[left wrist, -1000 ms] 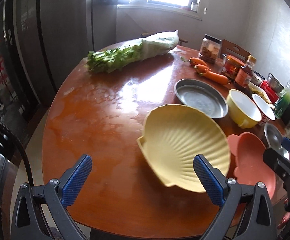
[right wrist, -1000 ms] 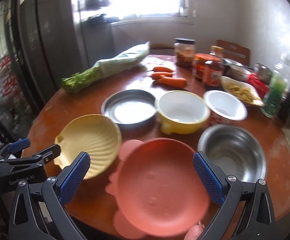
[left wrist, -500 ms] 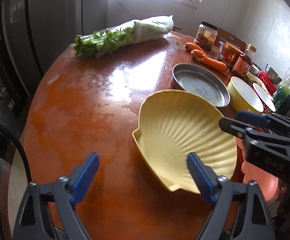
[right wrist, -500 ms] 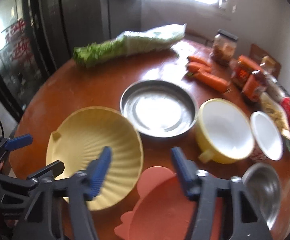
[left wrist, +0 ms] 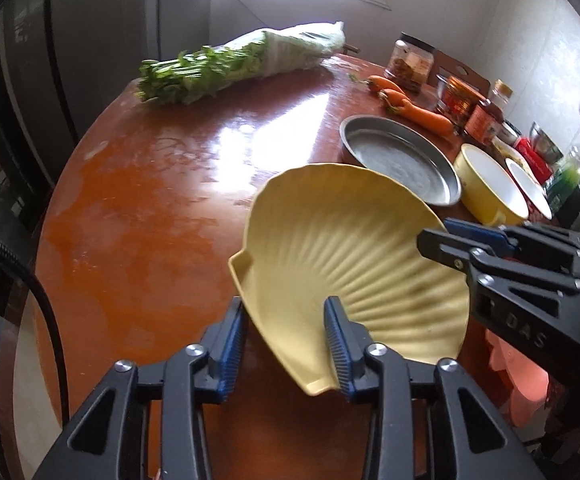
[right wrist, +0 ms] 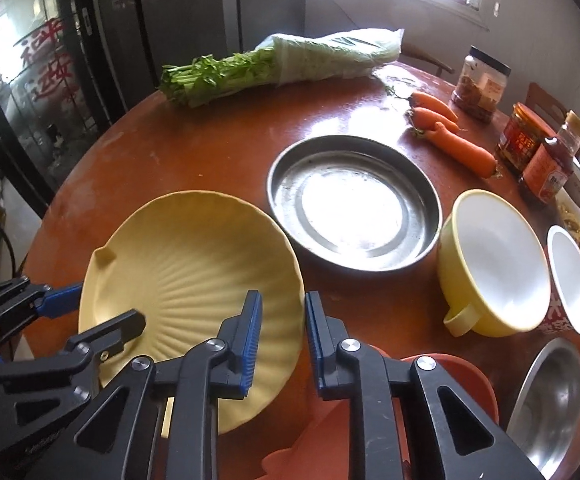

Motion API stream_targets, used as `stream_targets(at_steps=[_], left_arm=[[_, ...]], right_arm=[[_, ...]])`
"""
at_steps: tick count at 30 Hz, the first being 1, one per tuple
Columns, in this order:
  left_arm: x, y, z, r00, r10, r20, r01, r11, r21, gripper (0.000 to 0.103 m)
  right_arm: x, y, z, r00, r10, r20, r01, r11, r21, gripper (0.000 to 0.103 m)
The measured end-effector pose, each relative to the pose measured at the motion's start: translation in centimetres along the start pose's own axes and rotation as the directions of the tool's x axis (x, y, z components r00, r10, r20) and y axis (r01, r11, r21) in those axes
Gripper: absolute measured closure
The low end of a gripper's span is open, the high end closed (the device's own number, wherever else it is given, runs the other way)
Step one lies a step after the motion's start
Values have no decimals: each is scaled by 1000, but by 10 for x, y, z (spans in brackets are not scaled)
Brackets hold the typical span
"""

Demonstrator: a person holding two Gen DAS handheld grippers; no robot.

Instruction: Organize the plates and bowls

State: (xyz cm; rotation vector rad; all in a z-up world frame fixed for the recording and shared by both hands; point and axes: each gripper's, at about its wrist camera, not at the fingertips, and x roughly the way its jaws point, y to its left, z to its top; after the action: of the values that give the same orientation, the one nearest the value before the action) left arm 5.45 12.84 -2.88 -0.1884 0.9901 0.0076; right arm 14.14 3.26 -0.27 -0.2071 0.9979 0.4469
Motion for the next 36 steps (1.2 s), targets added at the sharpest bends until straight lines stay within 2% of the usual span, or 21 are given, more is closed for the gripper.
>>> stream_targets(at_steps=[5, 9, 15, 27, 29, 31, 36], left_arm=[[-12, 21, 11, 998, 37, 41, -36, 999, -19, 66], [-9, 37, 19, 998, 59, 36, -58, 998, -26, 66], [1, 47, 21, 998, 54, 20, -53, 998, -41, 66], [5, 47, 24, 999, 28, 37, -27, 999, -27, 66], [4, 46, 25, 999, 25, 43, -24, 1000, -20, 64], [2, 46, 25, 998, 26, 54, -25, 999, -19, 57], [-3, 51, 26, 996, 37, 77, -35, 999, -33, 52]], right_arm=[[-4, 18, 8, 999, 27, 19, -27, 1000, -13, 81], [3, 34, 14, 999, 41, 13, -40, 999, -27, 80], [16, 41, 14, 998, 57, -12, -57, 998, -15, 80], [14, 34, 14, 997, 71, -4, -71, 997, 22, 78], [14, 32, 13, 997, 77, -7, -77, 997, 32, 78], [14, 31, 13, 997, 81, -5, -80, 996, 40, 78], [12, 32, 13, 997, 80, -3, -80, 996, 40, 78]])
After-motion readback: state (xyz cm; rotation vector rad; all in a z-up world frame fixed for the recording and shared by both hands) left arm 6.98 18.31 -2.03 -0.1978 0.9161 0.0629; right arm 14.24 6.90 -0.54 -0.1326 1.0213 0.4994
